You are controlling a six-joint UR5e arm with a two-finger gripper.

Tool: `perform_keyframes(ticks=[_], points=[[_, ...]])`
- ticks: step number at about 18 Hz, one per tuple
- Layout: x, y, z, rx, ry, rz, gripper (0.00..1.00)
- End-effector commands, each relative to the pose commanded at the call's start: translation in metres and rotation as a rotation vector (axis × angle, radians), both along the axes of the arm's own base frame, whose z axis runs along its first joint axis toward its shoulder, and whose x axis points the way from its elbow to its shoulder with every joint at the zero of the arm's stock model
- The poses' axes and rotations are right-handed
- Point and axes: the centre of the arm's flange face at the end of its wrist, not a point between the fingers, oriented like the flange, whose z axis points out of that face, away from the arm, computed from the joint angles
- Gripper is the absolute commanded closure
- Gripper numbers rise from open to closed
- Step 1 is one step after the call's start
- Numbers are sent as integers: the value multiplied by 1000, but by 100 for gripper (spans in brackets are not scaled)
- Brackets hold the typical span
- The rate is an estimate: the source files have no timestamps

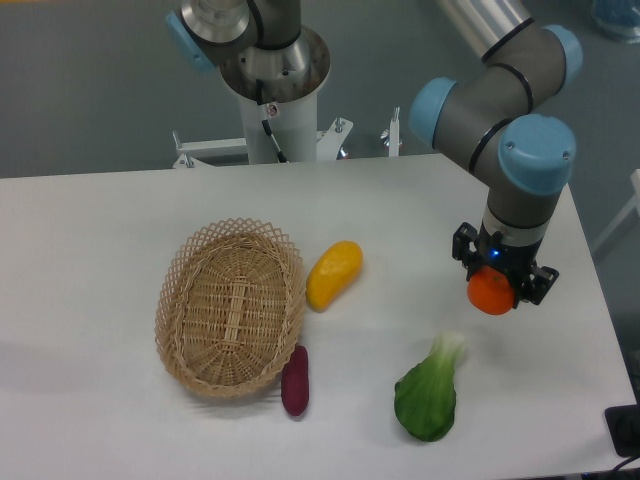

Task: Place the orange on the table
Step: 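Carry the held orange with the gripper toward the yellow mango and lower it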

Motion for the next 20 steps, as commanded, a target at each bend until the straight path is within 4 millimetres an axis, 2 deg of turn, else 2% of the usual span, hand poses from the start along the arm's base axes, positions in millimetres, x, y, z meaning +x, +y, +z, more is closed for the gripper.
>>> perform_keyframes(ticks=[7, 15, 17, 19, 20], points=[[1, 0, -2, -2, -1, -1, 43], [16, -9, -24, -20, -46, 9, 44], [22, -21, -32, -23, -53, 10, 44], [44, -37, -53, -20, -32, -39, 44], [49, -46, -62, -26, -39, -63, 44]])
